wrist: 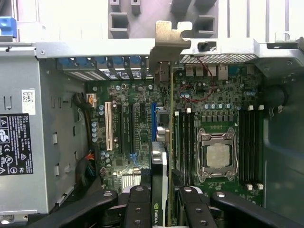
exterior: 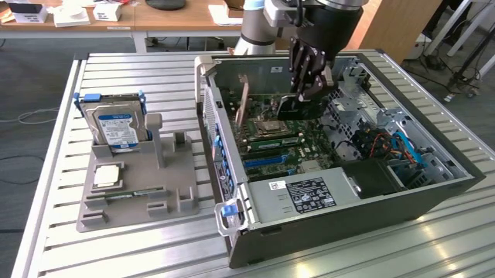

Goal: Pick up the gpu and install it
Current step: 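Insert the gpu into the slot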

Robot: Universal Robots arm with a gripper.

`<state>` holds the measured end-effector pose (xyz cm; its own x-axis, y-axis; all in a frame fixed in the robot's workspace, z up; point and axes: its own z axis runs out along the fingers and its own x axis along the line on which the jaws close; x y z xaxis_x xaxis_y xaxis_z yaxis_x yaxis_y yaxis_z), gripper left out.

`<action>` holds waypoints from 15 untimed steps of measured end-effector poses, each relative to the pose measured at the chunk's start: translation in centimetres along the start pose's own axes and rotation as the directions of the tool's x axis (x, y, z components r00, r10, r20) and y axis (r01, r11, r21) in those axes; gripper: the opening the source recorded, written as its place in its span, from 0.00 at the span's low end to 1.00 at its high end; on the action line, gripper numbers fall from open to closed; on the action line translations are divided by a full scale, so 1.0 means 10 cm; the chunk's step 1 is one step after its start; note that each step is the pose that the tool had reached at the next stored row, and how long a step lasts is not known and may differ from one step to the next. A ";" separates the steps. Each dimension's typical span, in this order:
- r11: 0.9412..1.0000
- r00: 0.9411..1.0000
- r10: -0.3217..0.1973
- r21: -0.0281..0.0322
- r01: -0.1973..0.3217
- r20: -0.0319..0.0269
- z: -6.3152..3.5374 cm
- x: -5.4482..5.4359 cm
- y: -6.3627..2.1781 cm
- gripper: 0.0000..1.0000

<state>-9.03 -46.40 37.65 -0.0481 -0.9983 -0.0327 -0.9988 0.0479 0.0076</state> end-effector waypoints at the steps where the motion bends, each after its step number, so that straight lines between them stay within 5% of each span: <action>1: 1.000 1.000 0.000 0.000 0.000 0.000 0.016 0.00 0.000 0.27; 15: 1.000 1.000 0.000 0.001 0.000 0.000 0.103 0.00 -0.001 0.27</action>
<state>-9.03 -46.41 36.62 -0.0481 -0.9983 -0.0328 -0.9988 0.0479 0.0063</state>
